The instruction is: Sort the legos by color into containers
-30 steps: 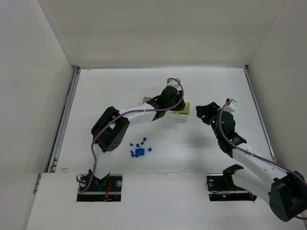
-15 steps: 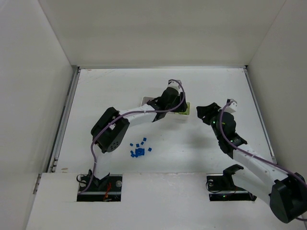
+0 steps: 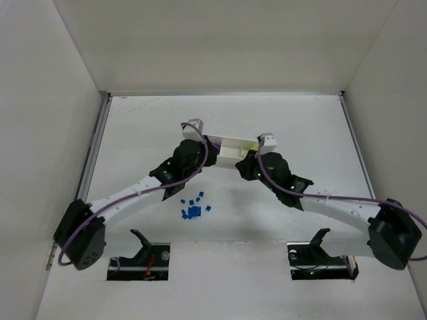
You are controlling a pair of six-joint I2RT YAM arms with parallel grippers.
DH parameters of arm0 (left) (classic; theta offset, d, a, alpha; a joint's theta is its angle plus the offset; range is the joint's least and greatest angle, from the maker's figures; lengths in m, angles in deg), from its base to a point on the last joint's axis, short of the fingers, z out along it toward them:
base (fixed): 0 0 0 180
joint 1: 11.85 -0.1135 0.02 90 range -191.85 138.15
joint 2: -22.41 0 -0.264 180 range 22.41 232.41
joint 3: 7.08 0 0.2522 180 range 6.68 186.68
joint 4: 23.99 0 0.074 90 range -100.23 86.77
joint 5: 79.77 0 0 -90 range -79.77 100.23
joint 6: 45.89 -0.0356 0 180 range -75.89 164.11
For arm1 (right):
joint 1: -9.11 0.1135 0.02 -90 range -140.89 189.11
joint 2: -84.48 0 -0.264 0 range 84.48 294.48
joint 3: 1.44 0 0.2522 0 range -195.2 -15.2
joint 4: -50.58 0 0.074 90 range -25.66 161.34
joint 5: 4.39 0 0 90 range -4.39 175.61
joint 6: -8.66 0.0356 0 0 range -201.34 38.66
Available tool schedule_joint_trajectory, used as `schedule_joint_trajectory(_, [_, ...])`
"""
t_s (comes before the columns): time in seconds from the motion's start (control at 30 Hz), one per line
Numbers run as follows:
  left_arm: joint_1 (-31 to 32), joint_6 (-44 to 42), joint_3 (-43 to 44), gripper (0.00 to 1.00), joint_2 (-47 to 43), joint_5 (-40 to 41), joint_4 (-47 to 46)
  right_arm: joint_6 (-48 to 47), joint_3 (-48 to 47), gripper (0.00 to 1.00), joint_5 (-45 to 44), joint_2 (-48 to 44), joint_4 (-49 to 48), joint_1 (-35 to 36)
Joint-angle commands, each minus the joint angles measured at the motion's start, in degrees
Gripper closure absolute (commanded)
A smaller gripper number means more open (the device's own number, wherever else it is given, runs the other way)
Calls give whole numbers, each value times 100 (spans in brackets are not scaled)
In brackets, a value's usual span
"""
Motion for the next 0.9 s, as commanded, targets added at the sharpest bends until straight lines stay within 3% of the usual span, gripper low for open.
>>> schedule_joint_trajectory(0.0, [-11,306,-926,83,-1071,805,586,-833,-579,77,399,516,574,769])
schedule_joint_trajectory(0.1, [-55,631,-1472,79,-1898,1219,1517,-1167,-773,75,821,1026,750,1393])
schedule_joint_trajectory(0.2, [-134,1000,-1930,76,-2436,1509,2273,-1492,-1036,65,849,1466,960,1868])
schedule_joint_trajectory(0.43, [-266,1712,-2458,67,-3140,1545,3338,-1739,-1318,43,1111,2038,1163,2001])
schedule_joint_trajectory(0.57, [-161,1959,-2537,62,-3114,1405,3594,-1801,-1652,44,1059,2468,1418,2028])
schedule_joint_trajectory(0.87, [481,2661,-2511,61,-3008,1519,4262,-1836,-1863,45,1182,2812,1594,2098])
